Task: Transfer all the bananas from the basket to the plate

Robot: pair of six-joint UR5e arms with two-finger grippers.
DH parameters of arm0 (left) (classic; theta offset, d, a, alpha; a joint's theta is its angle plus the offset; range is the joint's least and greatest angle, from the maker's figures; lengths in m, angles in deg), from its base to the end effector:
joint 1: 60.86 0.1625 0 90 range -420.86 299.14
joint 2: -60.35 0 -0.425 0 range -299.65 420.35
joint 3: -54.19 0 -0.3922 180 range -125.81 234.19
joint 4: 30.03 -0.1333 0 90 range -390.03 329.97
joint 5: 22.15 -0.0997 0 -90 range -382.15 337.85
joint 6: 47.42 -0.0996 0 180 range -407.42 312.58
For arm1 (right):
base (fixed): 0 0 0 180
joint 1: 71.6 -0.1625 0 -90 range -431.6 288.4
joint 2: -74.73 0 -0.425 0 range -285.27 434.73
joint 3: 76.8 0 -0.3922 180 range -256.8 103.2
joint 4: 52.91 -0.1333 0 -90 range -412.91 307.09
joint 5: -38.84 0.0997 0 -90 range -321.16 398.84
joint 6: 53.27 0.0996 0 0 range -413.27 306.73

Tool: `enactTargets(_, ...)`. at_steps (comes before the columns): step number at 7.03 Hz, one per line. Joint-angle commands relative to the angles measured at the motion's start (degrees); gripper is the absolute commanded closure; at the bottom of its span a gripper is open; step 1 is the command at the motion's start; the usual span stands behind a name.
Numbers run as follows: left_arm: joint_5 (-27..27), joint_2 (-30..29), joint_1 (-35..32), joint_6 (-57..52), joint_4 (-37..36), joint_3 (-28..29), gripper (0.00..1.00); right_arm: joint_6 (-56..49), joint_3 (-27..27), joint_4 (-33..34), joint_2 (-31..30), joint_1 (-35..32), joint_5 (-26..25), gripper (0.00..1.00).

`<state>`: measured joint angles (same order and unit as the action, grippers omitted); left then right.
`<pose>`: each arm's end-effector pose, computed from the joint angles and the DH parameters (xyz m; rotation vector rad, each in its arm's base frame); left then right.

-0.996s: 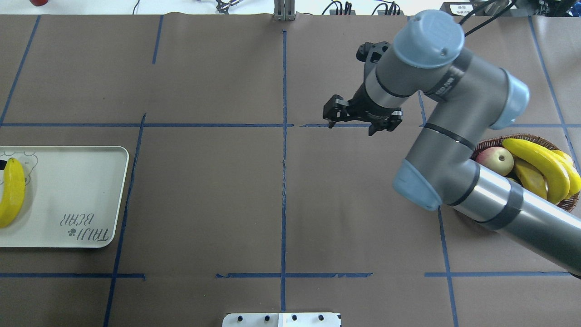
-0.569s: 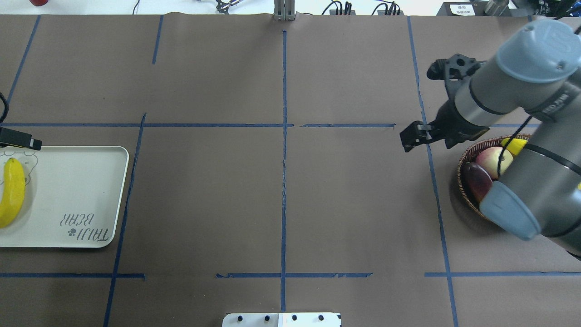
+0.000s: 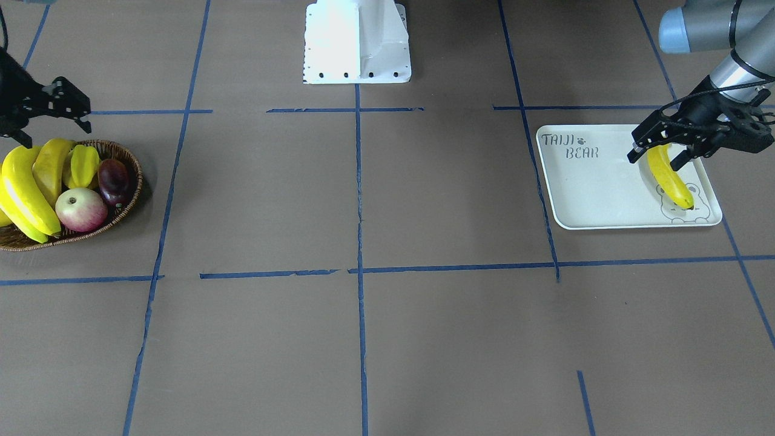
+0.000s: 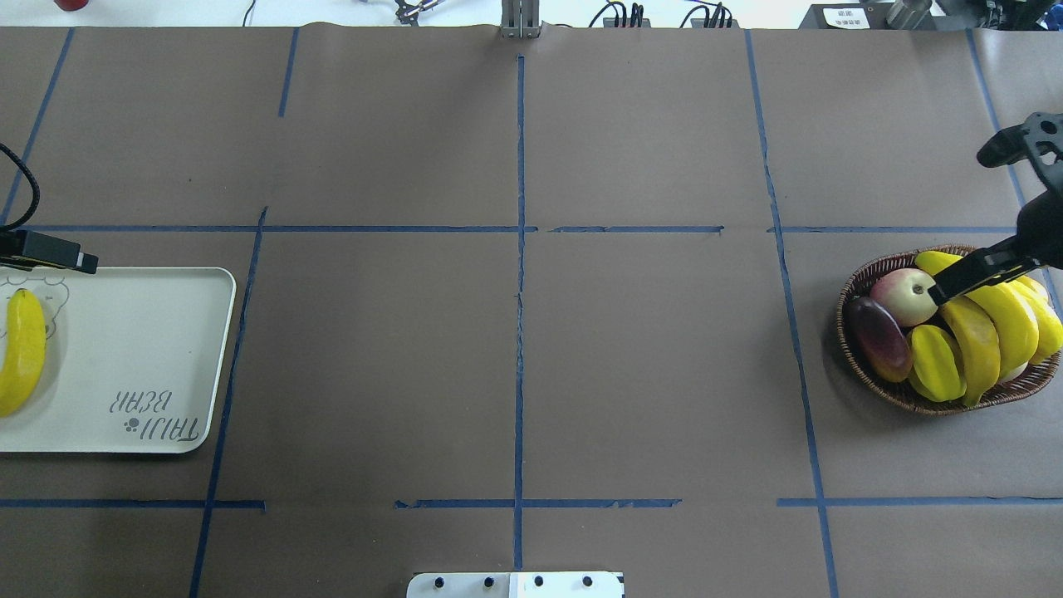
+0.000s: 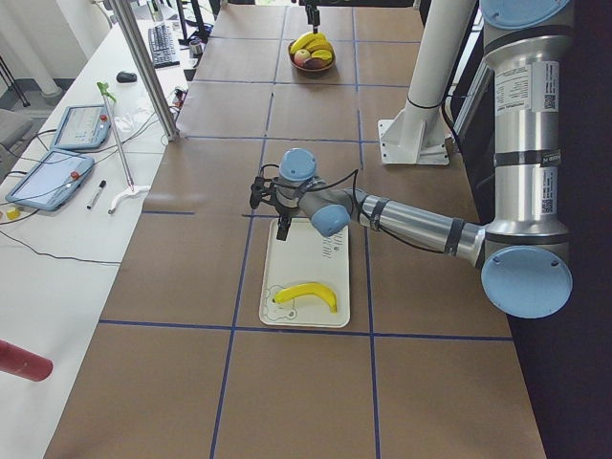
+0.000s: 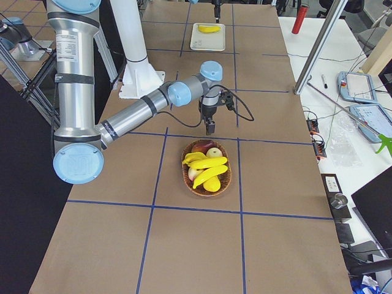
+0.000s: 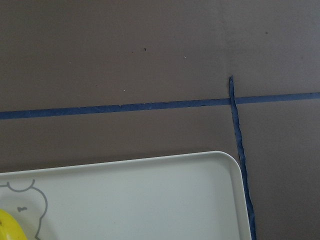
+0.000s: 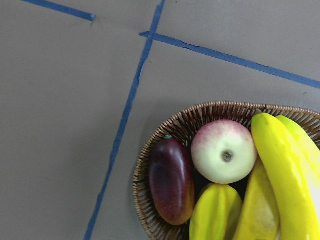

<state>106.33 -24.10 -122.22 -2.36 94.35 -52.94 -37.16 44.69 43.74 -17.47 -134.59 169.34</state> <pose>0.1619 -0.4453 0.4893 0.2356 0.9671 0.0067 -0.1418 -0.4293 0.4268 0.0960 -0.7907 -0.3197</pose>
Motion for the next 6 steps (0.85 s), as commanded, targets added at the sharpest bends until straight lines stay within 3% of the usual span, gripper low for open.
enactTargets(1, -0.07, -0.02, 0.45, 0.02, 0.07, 0.00, 0.00, -13.42, -4.41, -0.14, -3.49, -4.77, 2.03, 0.00)
enactTargets(6, -0.16, -0.11, 0.89, -0.07, 0.07, 0.09, 0.00, -16.29, -11.18, -0.41, -3.78, -4.77, 2.03, 0.02)
